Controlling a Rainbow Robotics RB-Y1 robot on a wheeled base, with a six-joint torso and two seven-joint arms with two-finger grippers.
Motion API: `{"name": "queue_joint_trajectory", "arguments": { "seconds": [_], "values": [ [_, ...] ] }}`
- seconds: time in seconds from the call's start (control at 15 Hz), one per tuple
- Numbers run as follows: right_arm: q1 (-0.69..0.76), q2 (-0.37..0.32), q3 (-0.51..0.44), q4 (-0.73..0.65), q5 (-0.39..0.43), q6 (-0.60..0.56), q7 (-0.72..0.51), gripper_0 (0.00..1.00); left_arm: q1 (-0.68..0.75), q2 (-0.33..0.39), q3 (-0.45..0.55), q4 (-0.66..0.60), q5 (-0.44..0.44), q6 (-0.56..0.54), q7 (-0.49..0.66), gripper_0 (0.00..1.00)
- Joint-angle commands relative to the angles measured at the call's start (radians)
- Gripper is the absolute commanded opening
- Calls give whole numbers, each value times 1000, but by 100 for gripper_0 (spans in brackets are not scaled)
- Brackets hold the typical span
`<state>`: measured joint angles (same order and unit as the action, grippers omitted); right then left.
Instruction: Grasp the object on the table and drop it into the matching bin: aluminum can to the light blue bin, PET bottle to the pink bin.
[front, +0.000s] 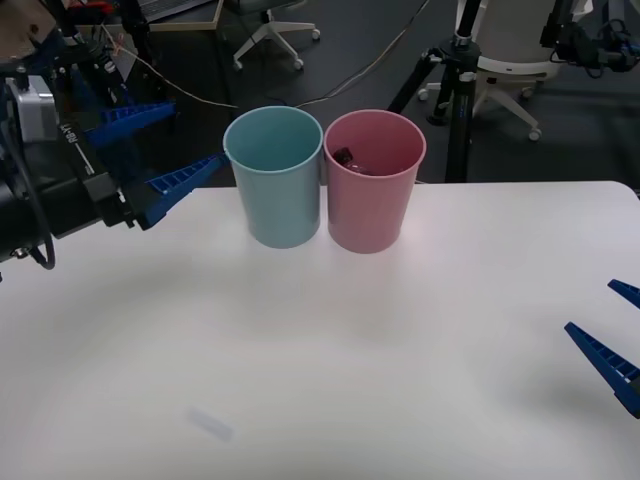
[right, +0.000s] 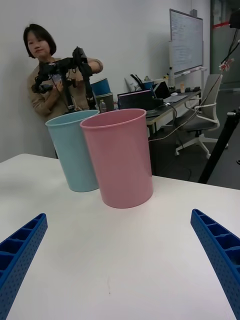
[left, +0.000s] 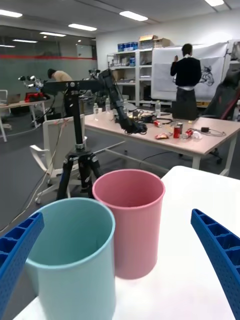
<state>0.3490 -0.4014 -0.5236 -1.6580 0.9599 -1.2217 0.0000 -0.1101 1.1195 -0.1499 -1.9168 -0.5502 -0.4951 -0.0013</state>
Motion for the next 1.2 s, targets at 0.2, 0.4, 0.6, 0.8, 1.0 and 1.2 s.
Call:
{"name": "queue_joint_trajectory", "arguments": {
  "seconds": [0.2, 0.4, 0.6, 0.8, 1.0, 1.2],
  "values": [
    [0, 0, 0, 0, 0, 0, 0, 100, 165, -29, 139, 1, -62, -76, 10, 100],
    [0, 0, 0, 0, 0, 0, 0, 100, 244, -112, 223, 4, -183, -117, 38, 100],
    [0, 0, 0, 0, 0, 0, 0, 100, 308, -216, 288, 1, -287, -184, 61, 100],
    [0, 0, 0, 0, 0, 0, 0, 100, 356, -348, 378, 1, -433, -303, 89, 100],
    [0, 0, 0, 0, 0, 0, 0, 100, 397, -478, 470, -1, -534, -435, 110, 100],
    [0, 0, 0, 0, 0, 0, 0, 100, 443, -575, 512, -1, -550, -477, 119, 100]
  ]
}}
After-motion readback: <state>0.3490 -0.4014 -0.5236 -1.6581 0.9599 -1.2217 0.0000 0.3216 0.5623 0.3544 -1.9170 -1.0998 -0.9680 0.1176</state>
